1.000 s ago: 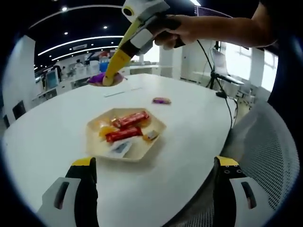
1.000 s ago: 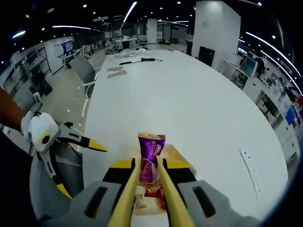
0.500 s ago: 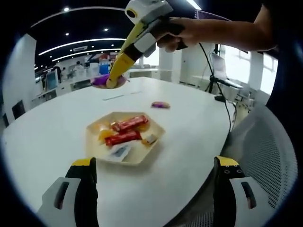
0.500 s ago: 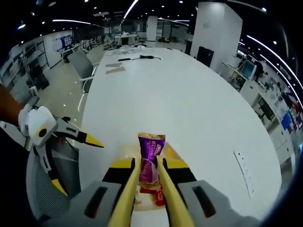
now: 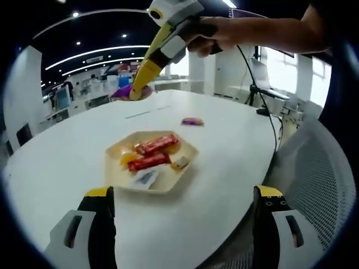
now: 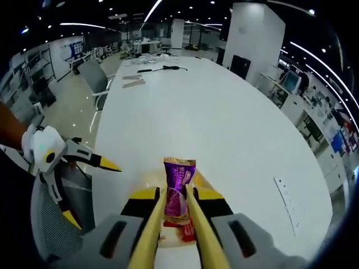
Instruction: Place the target food into the container with the food tongs after gripping and lifting it, then release it inside without dropping or visibly crushing the food.
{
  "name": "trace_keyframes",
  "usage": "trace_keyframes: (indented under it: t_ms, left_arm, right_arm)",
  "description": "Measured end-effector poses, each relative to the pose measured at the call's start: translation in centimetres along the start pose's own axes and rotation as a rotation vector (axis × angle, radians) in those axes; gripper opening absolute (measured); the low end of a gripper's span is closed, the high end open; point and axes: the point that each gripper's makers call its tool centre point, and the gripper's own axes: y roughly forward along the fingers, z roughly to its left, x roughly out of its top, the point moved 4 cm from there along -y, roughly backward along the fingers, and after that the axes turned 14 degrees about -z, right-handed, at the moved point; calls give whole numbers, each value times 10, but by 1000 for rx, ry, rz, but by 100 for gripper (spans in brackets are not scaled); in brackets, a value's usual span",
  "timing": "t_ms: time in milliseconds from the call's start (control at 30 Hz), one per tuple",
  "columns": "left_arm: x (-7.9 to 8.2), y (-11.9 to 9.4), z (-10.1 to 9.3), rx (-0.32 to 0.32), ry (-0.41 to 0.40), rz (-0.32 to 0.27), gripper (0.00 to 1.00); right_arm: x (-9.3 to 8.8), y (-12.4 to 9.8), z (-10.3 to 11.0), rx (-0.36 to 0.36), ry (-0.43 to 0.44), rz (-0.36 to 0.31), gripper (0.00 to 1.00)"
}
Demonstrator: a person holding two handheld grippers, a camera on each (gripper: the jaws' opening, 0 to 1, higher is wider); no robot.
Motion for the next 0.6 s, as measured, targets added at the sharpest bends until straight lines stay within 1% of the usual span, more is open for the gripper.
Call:
trace_keyframes:
  t_ms: [67, 133, 200, 367, 467, 600]
  left_arm:
    - [-2, -1, 2, 10, -1, 10, 99]
    - [-2, -1, 1, 9, 2, 13, 99]
    - [-2, -1, 1, 7, 6, 10, 99]
    - [-3, 0, 1, 4, 6, 14, 99]
    - [-2, 0, 1, 5, 3, 13, 99]
    - [-3, 0, 1, 4, 4, 17, 99]
  right_arm:
    - [-1, 0, 1, 1, -13, -2, 23]
    - [-2, 0, 2, 7, -11, -7, 25]
    - [-4, -1, 0, 2, -28, -3, 25]
    - [-4, -8, -4, -7, -5, -20, 26]
    - [-5, -11, -5, -2, -15, -26, 26]
    - [-3, -16, -7, 14, -22, -60, 27]
